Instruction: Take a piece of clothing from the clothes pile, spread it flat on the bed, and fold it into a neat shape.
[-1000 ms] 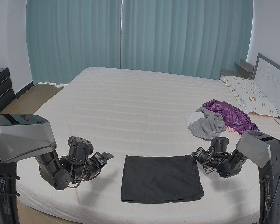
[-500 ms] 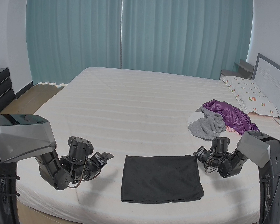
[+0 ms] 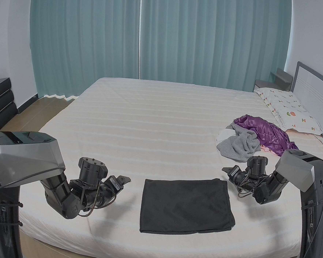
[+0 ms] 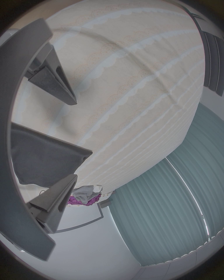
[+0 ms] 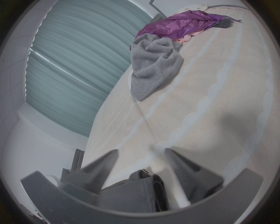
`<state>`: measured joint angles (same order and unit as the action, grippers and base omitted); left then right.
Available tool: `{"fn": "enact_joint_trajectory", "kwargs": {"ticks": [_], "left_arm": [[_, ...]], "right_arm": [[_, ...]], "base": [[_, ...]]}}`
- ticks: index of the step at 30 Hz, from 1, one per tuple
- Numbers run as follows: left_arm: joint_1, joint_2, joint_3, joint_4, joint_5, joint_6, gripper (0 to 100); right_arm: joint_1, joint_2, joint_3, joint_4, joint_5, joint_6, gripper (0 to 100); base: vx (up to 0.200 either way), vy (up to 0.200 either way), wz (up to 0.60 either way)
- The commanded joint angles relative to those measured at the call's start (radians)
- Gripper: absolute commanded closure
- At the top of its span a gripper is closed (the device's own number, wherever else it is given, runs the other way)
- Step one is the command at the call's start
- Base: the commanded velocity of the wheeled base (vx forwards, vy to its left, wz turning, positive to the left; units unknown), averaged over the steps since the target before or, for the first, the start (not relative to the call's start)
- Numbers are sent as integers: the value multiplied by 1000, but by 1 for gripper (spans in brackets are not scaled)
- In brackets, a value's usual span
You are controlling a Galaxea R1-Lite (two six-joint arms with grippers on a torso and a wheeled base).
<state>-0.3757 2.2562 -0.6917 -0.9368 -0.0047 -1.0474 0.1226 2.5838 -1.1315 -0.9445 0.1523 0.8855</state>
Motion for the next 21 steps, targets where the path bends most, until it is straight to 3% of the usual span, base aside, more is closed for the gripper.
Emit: {"fn": "enact_joint_trajectory", "kwargs": {"ticks": [1,5,7,13,18,21], "left_arm": [[0,3,0,0,0,0,0],[0,3,0,0,0,0,0],[1,2,0,0,-1,0,0],[0,2,0,0,-3,0,0],[-5,-1,1,0,-1,0,0],[-6,-3,3,0,-1,1,0]], "right_arm": [[-29,-90,85,-57,3,39,0],[-44,-172,243,-129,4,46,0],[-52,-232,412,-238,13,46,0],[-52,-300,682,-422,18,66,0],[-55,-274,757,-540,18,147,0],[-57,-234,762,-571,16,156,0]], "base": [[0,0,0],[0,0,0],[0,0,0],[0,0,0],[0,0,0],[0,-200,0]]}}
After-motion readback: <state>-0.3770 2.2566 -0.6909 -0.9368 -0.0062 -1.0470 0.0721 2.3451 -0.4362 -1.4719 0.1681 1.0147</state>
